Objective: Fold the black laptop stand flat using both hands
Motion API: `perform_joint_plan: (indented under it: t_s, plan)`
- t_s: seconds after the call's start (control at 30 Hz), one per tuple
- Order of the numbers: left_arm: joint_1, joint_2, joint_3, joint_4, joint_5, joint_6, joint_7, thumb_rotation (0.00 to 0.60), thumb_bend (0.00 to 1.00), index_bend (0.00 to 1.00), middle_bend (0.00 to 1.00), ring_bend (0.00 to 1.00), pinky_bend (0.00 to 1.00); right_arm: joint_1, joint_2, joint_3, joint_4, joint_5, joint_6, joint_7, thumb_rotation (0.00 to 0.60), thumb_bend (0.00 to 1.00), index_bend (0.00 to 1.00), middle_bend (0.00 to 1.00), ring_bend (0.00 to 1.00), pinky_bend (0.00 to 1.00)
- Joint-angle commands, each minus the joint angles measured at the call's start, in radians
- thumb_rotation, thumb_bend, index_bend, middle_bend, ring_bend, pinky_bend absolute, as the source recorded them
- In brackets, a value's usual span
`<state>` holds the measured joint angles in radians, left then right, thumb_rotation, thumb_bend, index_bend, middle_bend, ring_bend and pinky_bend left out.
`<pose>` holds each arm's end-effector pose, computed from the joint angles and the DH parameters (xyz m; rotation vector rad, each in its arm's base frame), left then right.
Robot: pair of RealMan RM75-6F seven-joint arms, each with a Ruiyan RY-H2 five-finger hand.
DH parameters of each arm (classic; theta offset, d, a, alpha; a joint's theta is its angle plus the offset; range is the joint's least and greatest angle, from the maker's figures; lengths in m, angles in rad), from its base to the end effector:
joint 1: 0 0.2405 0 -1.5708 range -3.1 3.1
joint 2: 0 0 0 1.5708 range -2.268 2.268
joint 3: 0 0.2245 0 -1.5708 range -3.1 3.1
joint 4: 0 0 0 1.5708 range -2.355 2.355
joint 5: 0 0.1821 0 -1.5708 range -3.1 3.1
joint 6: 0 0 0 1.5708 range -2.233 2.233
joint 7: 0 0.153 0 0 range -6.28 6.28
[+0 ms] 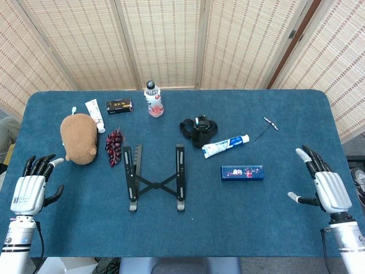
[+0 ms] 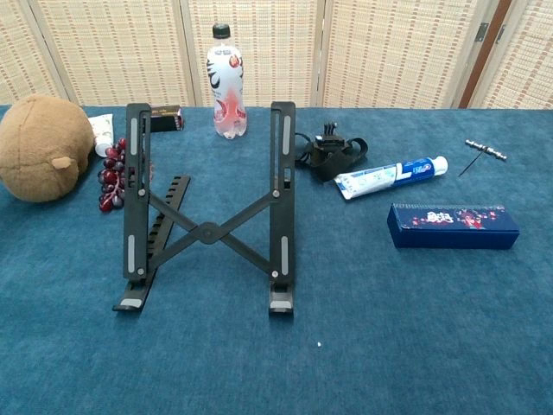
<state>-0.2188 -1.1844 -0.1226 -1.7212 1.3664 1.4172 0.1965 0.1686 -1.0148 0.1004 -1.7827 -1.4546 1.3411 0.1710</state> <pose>-0.2344 0.2287 0.1507 -1.3842 -0.8812 -0.9334 -0.2395 -0.2121 0.1741 1.3802 -1.1296 1.0742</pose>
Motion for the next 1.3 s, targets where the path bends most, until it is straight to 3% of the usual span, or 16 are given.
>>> perform_joint_plan:
  t_s: [0.03,0.23,0.53,0.83,1.3]
  plan:
    - [-0.004,0.001,0.0,0.0,0.005,-0.004,-0.004,0.6,0.02,0.0,0.01,0.0,0.18,0.059,0.016,0.007,-0.03,-0.029,-0.091,0.155,0.6,0.32,0.2,0.15,0.12,0.0]
    - [-0.003,0.009,0.006,-0.008,0.025,0.0,-0.017,0.6,0.02,0.0,0.01,0.0,0.18,0.171,0.016,0.026,-0.055,-0.075,-0.237,0.457,0.6,0.32,0.2,0.15,0.12,0.0]
    - [-0.002,0.027,0.019,-0.026,0.062,0.004,-0.038,0.6,0.0,0.0,0.01,0.0,0.17,0.33,-0.082,0.067,0.002,-0.07,-0.392,0.722,0.6,0.32,0.2,0.15,0.12,0.0]
    - [-0.002,0.043,0.034,-0.053,0.098,0.003,-0.046,0.6,0.0,0.0,0.01,0.0,0.17,0.44,-0.24,0.123,0.095,0.04,-0.493,0.854,0.6,0.32,0.2,0.15,0.12,0.0]
    - [0.002,0.057,0.051,-0.079,0.123,0.001,-0.051,0.6,0.0,0.0,0.01,0.0,0.16,0.596,-0.413,0.17,0.26,0.062,-0.636,0.977,0.6,0.32,0.2,0.15,0.12,0.0]
